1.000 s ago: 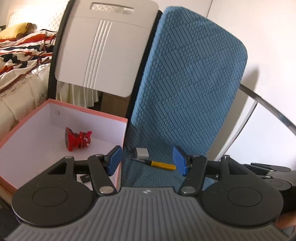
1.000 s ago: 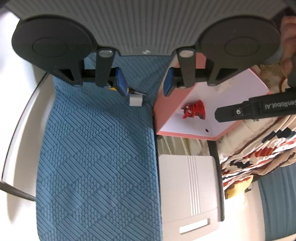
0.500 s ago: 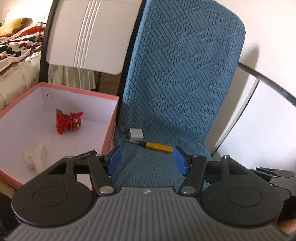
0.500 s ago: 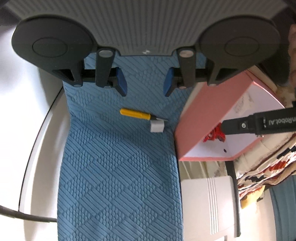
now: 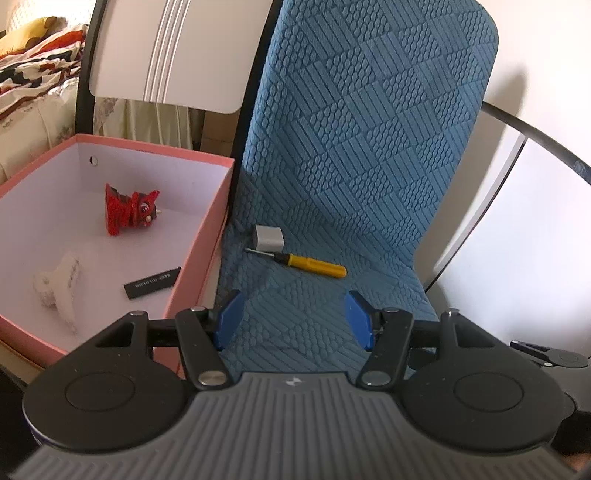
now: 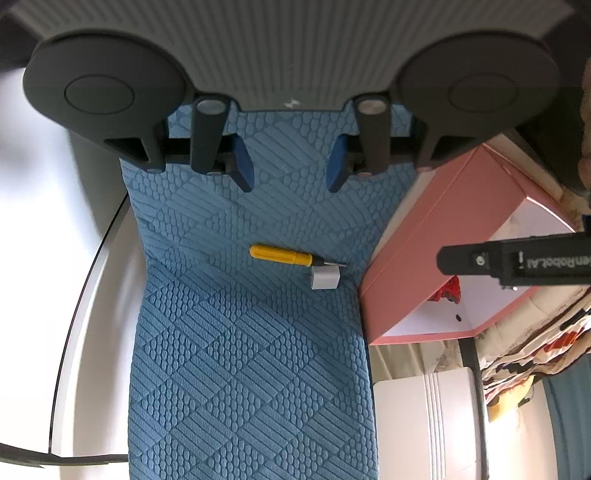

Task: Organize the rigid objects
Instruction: 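Withdraw both grippers from the box back toward the chair seat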

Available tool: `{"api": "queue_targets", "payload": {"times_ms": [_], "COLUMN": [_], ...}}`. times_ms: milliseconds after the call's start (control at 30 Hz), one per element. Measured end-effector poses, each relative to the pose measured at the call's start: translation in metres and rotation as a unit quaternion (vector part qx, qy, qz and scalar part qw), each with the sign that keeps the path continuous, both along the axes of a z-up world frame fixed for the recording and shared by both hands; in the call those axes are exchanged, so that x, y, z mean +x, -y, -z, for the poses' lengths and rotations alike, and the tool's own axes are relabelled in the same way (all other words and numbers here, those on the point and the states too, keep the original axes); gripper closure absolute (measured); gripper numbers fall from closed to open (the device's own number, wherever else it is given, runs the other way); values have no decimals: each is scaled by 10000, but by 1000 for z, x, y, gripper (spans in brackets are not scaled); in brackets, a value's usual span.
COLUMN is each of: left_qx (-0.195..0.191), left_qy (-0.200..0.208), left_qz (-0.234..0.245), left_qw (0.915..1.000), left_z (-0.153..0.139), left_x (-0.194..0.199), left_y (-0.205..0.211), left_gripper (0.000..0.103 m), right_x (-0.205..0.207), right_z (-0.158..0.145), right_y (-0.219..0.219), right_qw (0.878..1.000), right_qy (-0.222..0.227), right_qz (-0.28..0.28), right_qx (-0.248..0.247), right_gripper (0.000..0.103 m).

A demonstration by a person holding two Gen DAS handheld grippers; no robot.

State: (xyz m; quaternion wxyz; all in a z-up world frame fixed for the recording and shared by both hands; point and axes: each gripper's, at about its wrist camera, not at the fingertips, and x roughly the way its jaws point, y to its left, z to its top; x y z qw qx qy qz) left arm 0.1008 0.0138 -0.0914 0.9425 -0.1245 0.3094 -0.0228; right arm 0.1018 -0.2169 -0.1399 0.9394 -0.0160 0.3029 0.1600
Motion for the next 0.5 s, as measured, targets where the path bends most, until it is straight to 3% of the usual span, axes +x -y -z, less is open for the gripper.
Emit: {"api": "queue_targets", "payload": {"times_ms": [300,500], "left_qx": [-24,-167], "left_qy": [-132,-293], "left_qz": [202,364], "left_qw": [9997,9988], "left_z": [6,13], "left_x": [24,52], "left_y": [14,20], "left_gripper": [36,37], "right_x": [17,39], "right_z": [1,9], "right_y": [8,13], "right_qw": [9997,9993], "right_qy": [60,-210], "right_qz": [63,195], "right_qx": [218,251], "right_gripper": [57,57]}}
